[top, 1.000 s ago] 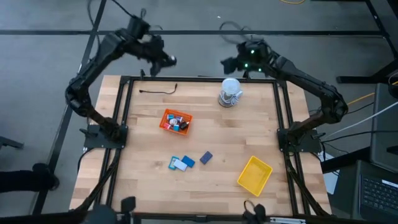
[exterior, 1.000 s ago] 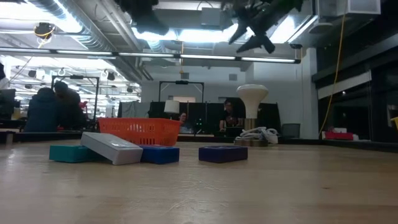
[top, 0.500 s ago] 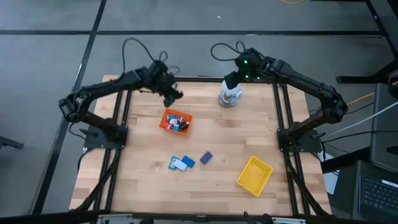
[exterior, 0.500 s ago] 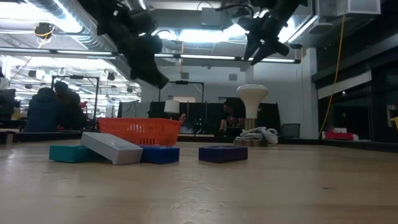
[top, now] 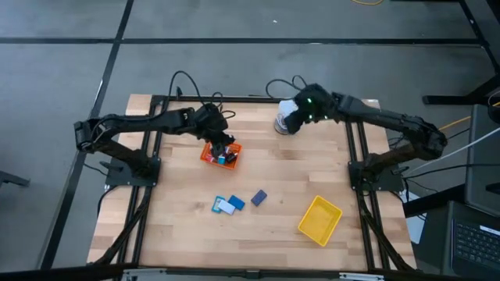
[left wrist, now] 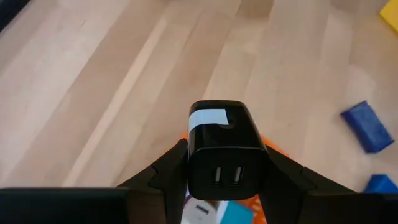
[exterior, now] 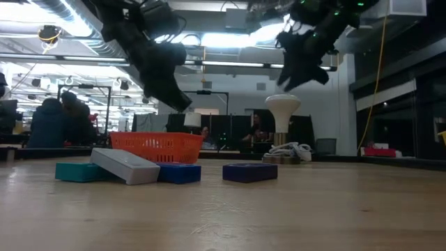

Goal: Pick & Place Office items
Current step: Put the black charger adapter into the orange basket

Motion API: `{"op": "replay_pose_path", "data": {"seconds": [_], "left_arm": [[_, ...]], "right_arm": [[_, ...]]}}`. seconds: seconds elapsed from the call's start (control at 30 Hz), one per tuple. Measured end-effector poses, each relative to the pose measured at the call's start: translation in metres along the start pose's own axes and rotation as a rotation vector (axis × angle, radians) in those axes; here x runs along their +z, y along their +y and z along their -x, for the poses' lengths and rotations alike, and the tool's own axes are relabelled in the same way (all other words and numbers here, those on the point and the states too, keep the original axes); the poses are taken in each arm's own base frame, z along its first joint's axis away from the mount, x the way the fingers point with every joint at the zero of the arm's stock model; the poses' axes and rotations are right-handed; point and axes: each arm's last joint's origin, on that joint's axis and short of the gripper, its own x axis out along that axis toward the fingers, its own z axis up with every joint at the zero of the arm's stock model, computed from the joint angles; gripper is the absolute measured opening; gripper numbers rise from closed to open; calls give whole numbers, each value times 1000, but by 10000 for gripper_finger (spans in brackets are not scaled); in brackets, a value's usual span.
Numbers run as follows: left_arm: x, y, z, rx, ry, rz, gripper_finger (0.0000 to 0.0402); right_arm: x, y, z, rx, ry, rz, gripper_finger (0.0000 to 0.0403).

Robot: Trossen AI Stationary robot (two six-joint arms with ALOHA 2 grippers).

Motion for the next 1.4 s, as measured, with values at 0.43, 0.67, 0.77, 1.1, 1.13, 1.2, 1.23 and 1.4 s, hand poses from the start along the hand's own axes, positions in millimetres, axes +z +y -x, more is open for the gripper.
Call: {"op": "replay_pose_path", "data": {"seconds": [0.43,0.67,0.77,1.1,1.13,1.2,1.23,1.4], "left_arm": [[-6,-3,-1,24,54,37,150],[-12,-3,0,61,106,45,150],[-15,-4,-5,67,114,58,150],[-56,-12,-31,34,110,166,150],[-58,-12,-32,34,106,169,150],[-60,-12,-32,41,110,175,150],[-62,-12,-33,44,111,175,150],[-63,-11,-33,63,106,181,160]], "right_arm": [[-75,-17,39,122,-193,-165,153],[-99,-28,42,145,-221,-227,153],[-99,-28,46,157,-240,-227,153],[-100,-27,52,186,-258,-218,153],[-100,-27,52,186,-259,-218,153],[-100,-27,52,187,-258,-224,153],[-100,-27,52,189,-257,-227,153],[-99,-26,53,220,-259,-251,153]]}}
